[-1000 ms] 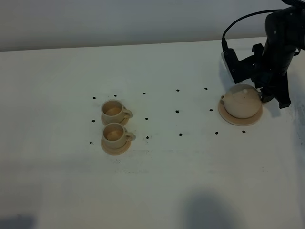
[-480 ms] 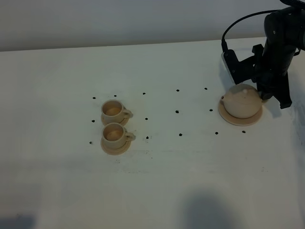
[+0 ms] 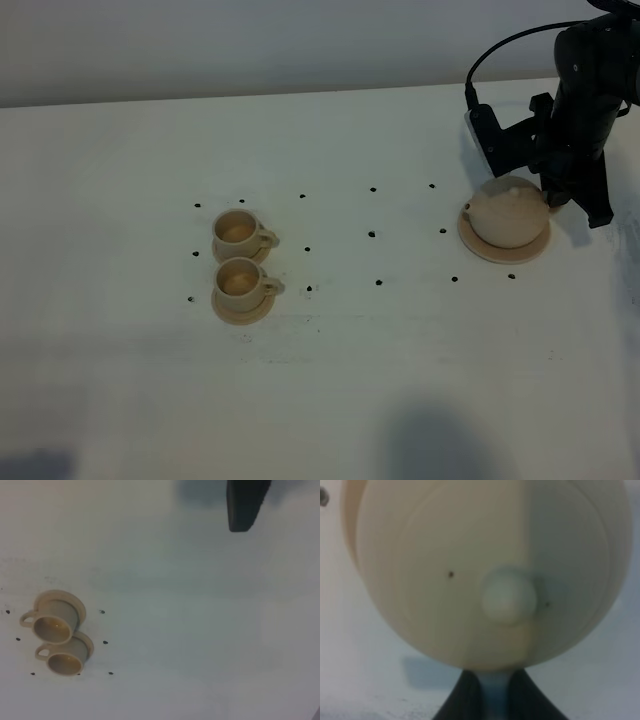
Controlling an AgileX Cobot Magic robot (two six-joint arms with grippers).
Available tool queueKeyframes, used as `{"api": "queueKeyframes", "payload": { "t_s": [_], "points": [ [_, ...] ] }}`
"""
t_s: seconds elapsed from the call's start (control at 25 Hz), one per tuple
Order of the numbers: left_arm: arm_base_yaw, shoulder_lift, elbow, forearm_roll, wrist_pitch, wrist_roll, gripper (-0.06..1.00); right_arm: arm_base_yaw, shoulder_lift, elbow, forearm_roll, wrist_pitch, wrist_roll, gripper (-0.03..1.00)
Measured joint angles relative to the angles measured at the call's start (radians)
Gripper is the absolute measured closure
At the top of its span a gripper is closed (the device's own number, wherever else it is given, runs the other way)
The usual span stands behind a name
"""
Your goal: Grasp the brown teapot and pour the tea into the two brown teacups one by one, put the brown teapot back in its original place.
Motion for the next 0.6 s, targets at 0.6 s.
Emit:
{"api": "queueKeyframes", "payload": {
  "t_s": [0.6],
  "points": [
    [0.0,0.0,0.0,0.0,0.0,0.0,0.33,0.0,0.0,-0.055,0.017,0.111,0.026,0.84]
  ]
}}
